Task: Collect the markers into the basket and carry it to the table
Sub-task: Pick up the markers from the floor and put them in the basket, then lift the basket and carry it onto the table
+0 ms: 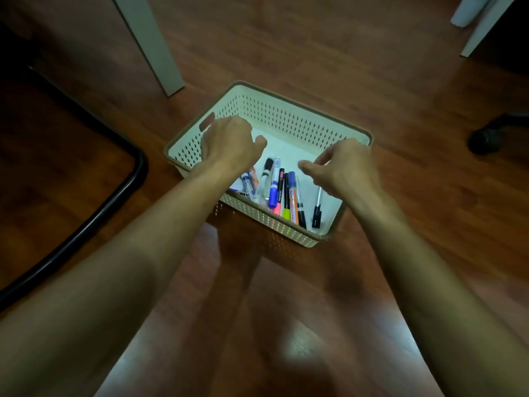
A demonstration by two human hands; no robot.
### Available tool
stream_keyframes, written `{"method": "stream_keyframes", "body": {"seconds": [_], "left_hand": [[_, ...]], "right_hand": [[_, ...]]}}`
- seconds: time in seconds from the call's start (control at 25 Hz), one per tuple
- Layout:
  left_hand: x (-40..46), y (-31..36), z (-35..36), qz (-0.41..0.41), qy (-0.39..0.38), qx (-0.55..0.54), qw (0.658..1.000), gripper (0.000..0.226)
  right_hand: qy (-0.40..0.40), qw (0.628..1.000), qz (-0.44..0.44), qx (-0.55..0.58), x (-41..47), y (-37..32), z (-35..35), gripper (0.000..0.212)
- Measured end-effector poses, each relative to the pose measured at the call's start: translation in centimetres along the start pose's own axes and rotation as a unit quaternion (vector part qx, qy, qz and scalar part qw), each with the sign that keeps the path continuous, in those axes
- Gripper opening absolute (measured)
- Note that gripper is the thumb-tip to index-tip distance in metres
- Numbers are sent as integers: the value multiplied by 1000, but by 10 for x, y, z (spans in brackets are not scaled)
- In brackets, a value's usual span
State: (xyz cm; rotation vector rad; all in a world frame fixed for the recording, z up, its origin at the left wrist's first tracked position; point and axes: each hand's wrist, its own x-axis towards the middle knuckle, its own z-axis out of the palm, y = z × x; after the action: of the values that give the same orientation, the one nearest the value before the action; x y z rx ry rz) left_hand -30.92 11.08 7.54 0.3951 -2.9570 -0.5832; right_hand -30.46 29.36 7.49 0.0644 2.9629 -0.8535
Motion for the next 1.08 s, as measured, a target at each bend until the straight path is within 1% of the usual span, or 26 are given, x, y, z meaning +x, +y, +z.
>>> {"method": "stream_keyframes", "body": {"seconds": [0.08,0.12,0.32,0.4,0.48,0.56,0.64,0.72,0.8,0.88,0.96,1.04,1.08], "left_hand": [[5,-11,1,-4,21,24,999,50],[8,-17,0,-16,30,28,999,55],[30,-45,3,-61,25,26,997,61],[37,-52,5,-92,9,10,996,64],[43,-57,6,-128,-9,-17,992,68],[45,-61,8,-148,-12,-27,989,68],[46,-64,12,-156,-1,-5,988,63],[48,-67,13,-166,-4,13,986,54],[49,-69,10,-178,-18,18,984,40],[46,-71,2,-187,-46,18,981,23],[34,-70,-9,-189,-69,30,979,6],[19,-60,-30,-192,-73,40,978,17],[12,-53,-47,-194,-71,40,978,17]], "right_hand": [[41,999,21,-5,-4,10,-2,32],[61,998,30,-13,-5,13,-2,33],[93,994,49,-9,-7,28,17,65],[115,992,50,-5,-6,35,22,72],[118,990,78,0,-5,41,24,75],[98,988,116,-3,-2,49,26,72],[70,987,147,0,1,53,27,69],[38,983,179,33,4,54,28,65],[25,975,208,79,10,53,25,60],[23,971,216,104,16,49,18,46],[15,969,216,115,21,41,2,27],[12,968,222,117,22,26,-22,26],[10,968,224,112,23,17,-38,25]]}}
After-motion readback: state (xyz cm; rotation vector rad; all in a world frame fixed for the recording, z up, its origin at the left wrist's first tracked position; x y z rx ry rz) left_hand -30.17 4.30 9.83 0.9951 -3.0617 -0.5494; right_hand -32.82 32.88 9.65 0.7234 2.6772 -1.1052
